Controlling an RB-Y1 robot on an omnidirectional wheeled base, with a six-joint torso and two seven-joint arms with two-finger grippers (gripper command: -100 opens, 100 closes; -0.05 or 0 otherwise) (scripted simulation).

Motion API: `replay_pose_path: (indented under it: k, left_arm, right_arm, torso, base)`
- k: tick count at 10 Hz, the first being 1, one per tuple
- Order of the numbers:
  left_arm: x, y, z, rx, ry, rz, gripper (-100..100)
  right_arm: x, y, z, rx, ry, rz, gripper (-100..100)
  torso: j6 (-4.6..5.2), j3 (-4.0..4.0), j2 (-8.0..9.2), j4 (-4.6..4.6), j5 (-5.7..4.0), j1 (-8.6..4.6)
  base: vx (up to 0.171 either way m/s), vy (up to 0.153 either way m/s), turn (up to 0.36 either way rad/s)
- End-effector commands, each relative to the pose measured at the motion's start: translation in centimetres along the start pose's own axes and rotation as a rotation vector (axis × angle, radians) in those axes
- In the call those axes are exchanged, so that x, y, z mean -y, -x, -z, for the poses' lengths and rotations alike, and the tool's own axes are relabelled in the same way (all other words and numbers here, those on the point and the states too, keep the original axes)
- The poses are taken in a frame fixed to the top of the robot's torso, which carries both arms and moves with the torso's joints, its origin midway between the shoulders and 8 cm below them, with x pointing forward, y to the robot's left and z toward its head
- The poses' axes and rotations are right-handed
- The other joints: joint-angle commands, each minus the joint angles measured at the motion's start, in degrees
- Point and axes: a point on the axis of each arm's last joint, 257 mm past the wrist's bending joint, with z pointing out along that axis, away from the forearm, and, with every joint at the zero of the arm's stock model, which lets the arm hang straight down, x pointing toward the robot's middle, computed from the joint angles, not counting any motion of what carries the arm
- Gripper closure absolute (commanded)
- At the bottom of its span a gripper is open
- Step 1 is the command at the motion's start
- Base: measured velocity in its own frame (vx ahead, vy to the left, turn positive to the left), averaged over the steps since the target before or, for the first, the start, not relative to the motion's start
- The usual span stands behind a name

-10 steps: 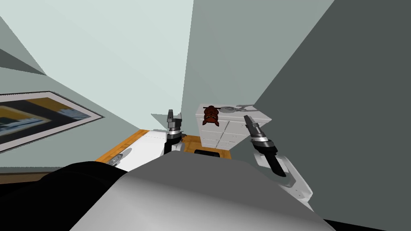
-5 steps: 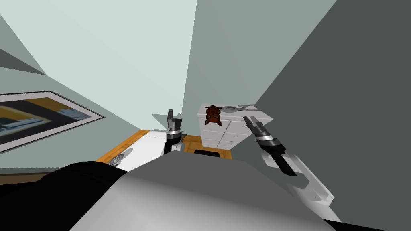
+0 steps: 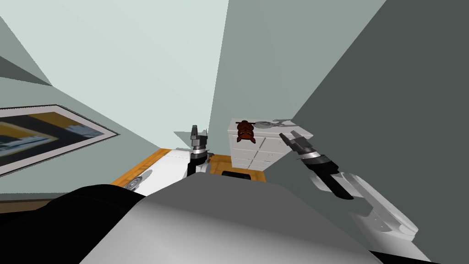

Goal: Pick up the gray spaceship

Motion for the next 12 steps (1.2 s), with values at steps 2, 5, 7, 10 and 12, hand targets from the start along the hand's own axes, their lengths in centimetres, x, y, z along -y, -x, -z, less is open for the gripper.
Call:
replay_pose_path:
  k: [2, 5, 7, 10, 12]
  left_arm:
    - [0.0, 0.0, 0.0, 0.000, 0.000, 0.000, 0]
    - [0.0, 0.0, 0.0, 0.000, 0.000, 0.000, 0]
    - [0.0, 0.0, 0.0, 0.000, 0.000, 0.000, 0]
    - [0.0, 0.0, 0.0, 0.000, 0.000, 0.000, 0]
    - [0.0, 0.0, 0.0, 0.000, 0.000, 0.000, 0]
  right_arm:
    - [1.7, 0.1, -0.1, -0.060, 0.005, 0.155, -100]
    - [2.7, 0.6, -0.5, -0.111, 0.033, 0.279, -100]
    - [3.9, 1.1, -0.6, -0.149, 0.044, 0.382, -100]
    - [6.3, 2.0, -0.7, -0.213, 0.055, 0.566, -100]
    - [7.3, 2.6, -0.9, -0.248, 0.072, 0.660, -100]
  torso:
    - [-0.01, 0.00, 0.00, 0.00, 0.00, -0.02]
    - [0.00, 0.00, -0.01, 0.00, 0.00, -0.01]
    - [0.00, -0.01, -0.01, 0.00, -0.01, -0.03]
    - [-0.01, -0.02, -0.03, -0.01, -0.01, -0.03]
    - [-0.01, -0.02, -0.04, -0.01, -0.02, -0.05]
  base:
    - [-0.009, 0.051, -0.010]
    - [-0.006, 0.045, -0.008]
    - [-0.002, 0.043, -0.008]
    - [-0.001, 0.045, -0.006]
    - [0.006, 0.039, -0.005]
